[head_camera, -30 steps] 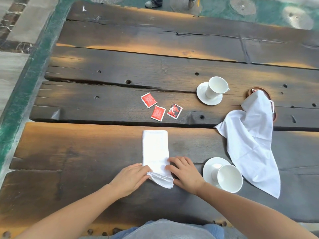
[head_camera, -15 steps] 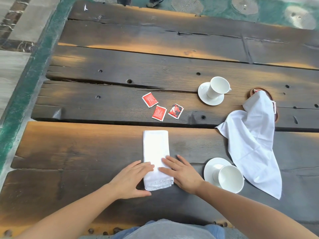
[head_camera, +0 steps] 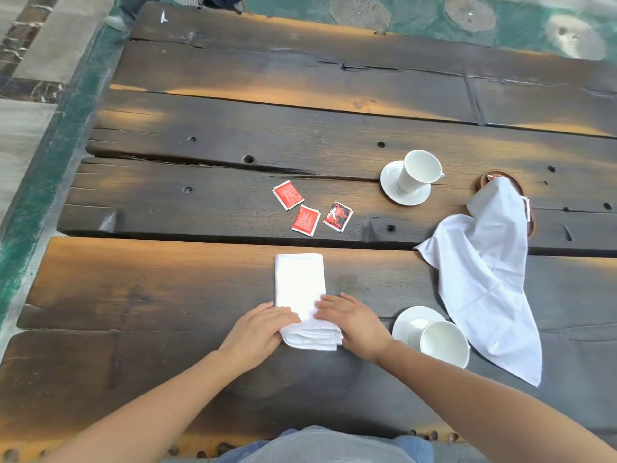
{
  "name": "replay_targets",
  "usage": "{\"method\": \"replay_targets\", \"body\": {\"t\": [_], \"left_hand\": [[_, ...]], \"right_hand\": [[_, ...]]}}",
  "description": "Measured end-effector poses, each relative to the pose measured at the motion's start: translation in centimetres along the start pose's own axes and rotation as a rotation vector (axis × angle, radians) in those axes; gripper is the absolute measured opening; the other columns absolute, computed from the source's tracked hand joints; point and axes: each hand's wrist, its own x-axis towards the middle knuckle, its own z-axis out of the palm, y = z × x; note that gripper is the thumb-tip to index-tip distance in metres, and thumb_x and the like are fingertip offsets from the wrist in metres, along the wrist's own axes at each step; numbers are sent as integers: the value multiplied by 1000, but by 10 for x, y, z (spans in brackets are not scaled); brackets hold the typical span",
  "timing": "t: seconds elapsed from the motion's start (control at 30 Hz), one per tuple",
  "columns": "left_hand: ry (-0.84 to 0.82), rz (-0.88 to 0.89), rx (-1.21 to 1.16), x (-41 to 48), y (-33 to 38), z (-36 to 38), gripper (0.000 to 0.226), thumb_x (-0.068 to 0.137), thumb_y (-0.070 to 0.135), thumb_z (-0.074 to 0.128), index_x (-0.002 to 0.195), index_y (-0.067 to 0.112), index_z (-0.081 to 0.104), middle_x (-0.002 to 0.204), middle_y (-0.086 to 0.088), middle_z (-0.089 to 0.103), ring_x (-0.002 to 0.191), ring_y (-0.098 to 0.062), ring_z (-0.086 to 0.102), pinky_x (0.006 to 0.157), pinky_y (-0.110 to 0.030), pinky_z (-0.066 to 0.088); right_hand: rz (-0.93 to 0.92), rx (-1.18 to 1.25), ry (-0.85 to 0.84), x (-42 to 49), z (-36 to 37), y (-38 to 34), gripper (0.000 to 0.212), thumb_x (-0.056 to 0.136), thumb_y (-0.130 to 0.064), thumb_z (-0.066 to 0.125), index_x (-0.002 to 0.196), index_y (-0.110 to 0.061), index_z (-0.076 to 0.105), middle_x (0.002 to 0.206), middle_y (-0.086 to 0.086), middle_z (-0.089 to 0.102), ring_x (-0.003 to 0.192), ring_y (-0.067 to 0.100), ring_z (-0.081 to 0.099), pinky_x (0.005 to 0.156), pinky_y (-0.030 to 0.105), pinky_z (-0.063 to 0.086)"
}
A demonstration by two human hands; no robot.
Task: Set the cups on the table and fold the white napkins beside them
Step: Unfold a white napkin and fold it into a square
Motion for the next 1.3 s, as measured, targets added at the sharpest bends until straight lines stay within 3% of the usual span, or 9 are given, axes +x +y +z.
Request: {"method": "replay_targets", "body": {"t": [0.13,0.27,0.43,0.6,0.77,0.9,1.0,1.1,1.3], "left_hand": [[213,-289,-393,27,9,-31,15,92,22,57,102,23,69,97,10,72,86,-2,64,75,-19,49],[325,-466,-857,64,16,-71,25,96,15,50,95,-7,61,86,-10,62,80,-17,53,71,-32,41],[130,-581,-1062,75,19,-99,21,100,28,41,110,19,57,102,-2,66,81,-13,65,64,-25,54],[-160,-693,-954,63,14,-70,35,97,23,48,129,21,35,112,-3,65,83,-15,68,63,-25,56],[-172,-630,-620,49,3,-23,54,92,16,53,137,17,24,82,0,53,80,-13,57,67,-31,58],[-122,-546,-230,43,1,-9,59,91,27,55,139,22,23,109,2,55,87,-13,61,68,-29,52],[24,-269,136,30,1,-9,43,90,25,54,130,22,39,126,1,48,105,-15,55,82,-27,45],[-132,186,309,15,2,-8,28,86,28,47,113,22,50,117,2,52,109,-19,51,96,-31,36],[-373,170,431,-10,1,25,74,80,61,49,138,20,26,151,-2,22,144,-23,11,120,-43,3]], "right_hand": [[262,170,122,26,-25,-8,16,85,-16,51,96,-19,62,86,8,71,82,35,63,66,34,43],[362,539,228,61,-59,-15,15,94,-22,55,86,-12,61,69,-3,60,64,14,54,59,39,39],[360,973,241,73,-78,-23,16,98,-11,46,112,-15,54,79,4,63,66,16,58,49,25,44],[546,871,136,65,-44,-12,27,99,-15,44,125,-9,52,115,15,65,100,28,63,79,37,53],[696,721,154,45,-9,-7,28,96,-26,46,121,-14,52,105,5,66,91,24,63,79,47,55],[707,506,216,37,-8,-4,19,94,-33,47,110,-23,44,83,-10,57,76,16,58,67,36,48],[337,142,136,25,-19,-7,17,90,-27,49,107,-24,48,91,-11,50,85,19,54,62,30,39],[-188,-128,-160,10,-17,-25,25,84,-32,60,99,-13,56,97,9,56,88,30,56,64,35,47],[-220,-399,-421,-3,10,-40,65,74,-51,68,117,-11,43,117,11,47,106,30,43,90,43,38]]}}
